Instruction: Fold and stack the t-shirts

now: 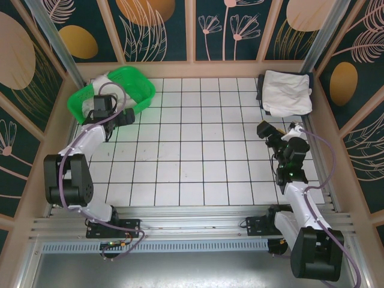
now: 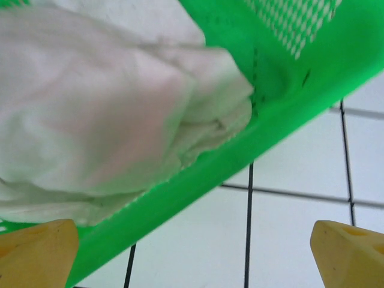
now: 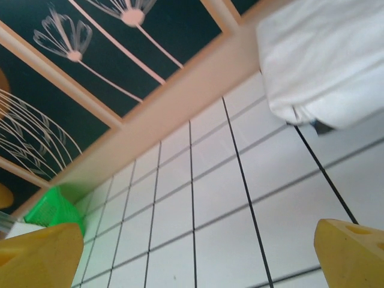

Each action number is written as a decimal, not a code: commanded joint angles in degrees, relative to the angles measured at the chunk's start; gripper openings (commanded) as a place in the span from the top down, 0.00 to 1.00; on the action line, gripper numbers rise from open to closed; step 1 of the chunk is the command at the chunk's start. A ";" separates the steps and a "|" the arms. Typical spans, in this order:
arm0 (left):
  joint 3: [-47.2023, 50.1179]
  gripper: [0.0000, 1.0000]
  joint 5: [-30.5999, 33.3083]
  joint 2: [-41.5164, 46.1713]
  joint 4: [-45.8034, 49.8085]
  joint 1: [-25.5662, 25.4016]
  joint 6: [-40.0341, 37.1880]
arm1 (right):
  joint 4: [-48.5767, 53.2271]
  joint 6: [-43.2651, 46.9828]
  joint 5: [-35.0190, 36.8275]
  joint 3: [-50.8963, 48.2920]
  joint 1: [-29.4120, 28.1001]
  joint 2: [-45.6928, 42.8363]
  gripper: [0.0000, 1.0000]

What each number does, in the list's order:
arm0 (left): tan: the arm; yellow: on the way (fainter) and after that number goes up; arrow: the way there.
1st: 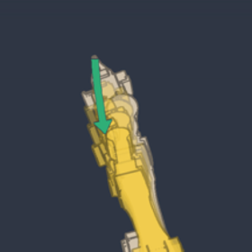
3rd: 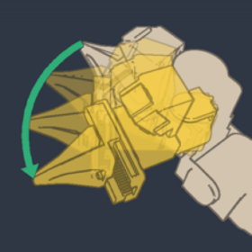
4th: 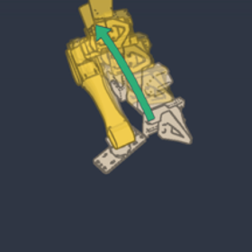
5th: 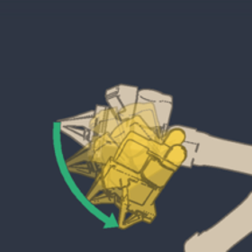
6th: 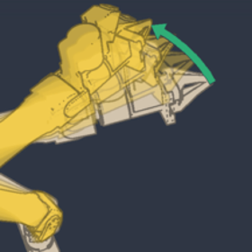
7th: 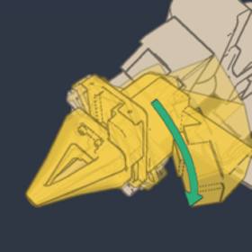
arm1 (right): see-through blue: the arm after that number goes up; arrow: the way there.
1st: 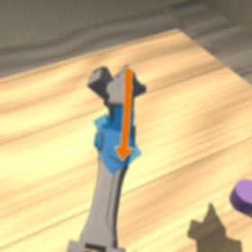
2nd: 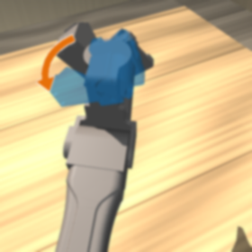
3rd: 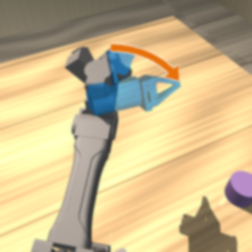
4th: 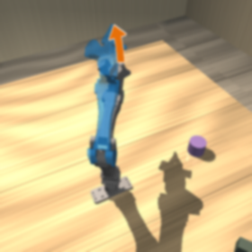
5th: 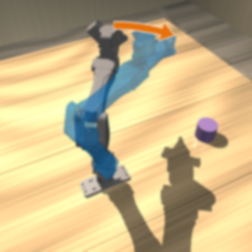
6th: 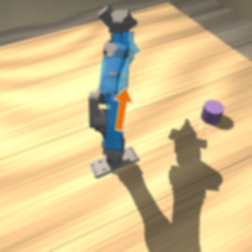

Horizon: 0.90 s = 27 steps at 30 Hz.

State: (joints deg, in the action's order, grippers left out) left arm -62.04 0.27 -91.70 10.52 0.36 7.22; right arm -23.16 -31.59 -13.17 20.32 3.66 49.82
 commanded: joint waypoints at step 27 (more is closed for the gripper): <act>-20.09 0.47 -1.77 -19.32 11.60 -0.80 -6.42 | 5.87 2.59 -3.38 1.76 -2.88 1.14 0.01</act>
State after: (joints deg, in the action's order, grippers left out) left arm -80.51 -1.54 -109.27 19.20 -0.43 -0.10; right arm -15.59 -30.13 -16.60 21.63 1.06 50.98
